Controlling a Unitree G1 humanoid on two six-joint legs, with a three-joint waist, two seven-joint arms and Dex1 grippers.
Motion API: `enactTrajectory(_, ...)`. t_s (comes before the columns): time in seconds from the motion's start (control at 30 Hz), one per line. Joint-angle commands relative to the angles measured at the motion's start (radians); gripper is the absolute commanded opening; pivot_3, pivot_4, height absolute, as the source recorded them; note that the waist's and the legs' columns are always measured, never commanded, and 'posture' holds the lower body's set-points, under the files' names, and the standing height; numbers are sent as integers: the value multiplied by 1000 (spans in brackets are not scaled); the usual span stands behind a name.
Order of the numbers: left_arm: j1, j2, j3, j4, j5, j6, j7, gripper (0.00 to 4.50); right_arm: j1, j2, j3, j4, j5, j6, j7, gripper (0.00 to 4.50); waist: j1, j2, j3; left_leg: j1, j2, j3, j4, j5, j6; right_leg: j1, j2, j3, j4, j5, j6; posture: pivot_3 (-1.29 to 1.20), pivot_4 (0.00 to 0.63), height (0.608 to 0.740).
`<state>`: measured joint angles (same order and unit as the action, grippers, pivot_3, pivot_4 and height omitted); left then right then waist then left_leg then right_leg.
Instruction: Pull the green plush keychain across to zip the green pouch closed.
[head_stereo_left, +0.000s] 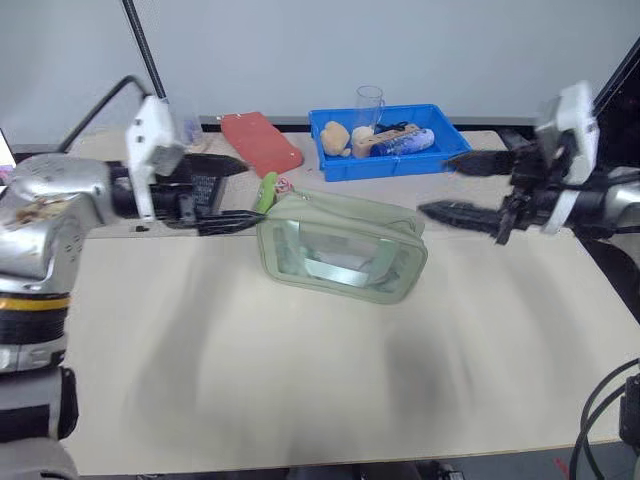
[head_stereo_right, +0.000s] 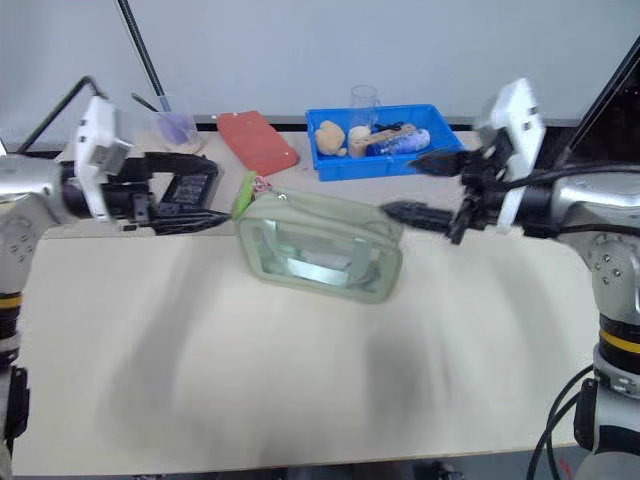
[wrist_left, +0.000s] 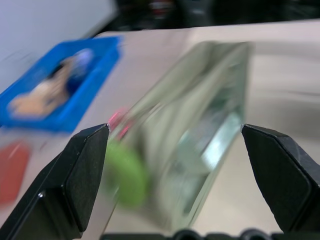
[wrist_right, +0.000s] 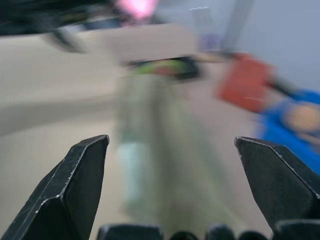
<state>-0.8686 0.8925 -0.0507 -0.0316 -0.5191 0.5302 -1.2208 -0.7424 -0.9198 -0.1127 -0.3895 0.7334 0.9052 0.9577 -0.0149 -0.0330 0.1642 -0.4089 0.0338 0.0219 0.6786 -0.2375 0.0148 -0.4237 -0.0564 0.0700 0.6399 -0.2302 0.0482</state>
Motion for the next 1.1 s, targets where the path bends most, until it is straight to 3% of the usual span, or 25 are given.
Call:
enactTrajectory(0.03,-44,-39,-96,38,114,-138,-69,4490,-60,21,9,-52,19,19,-48,4500,-2,0,0,0,0,0,0,0,0,0,0,0,0,0,0,0,150,740)
enactTrajectory(0.33,-131,-181,-210,334,375,-550,-85,4490,-94,47,12,-102,46,57,-127,4500,2,0,0,-2,0,0,1,0,0,-2,0,0,1,0,0,0,150,740)
enactTrajectory(0.47,-156,-221,-213,401,424,-629,-80,3358,-58,25,7,-95,22,26,-116,4500,3,0,0,-5,-1,0,2,0,1,-3,-1,0,0,0,0,0,150,740)
enactTrajectory(0.7,-137,-224,-202,391,442,-653,-108,81,-59,22,7,-109,24,31,-137,4500,0,0,0,-5,0,0,2,0,1,-4,-1,0,1,0,0,0,150,740)
enactTrajectory(1.1,30,-111,-152,41,518,-409,30,27,-77,33,30,-92,12,22,-148,4500,-4,0,0,-5,0,-1,3,0,1,-4,0,0,3,0,0,0,150,740)
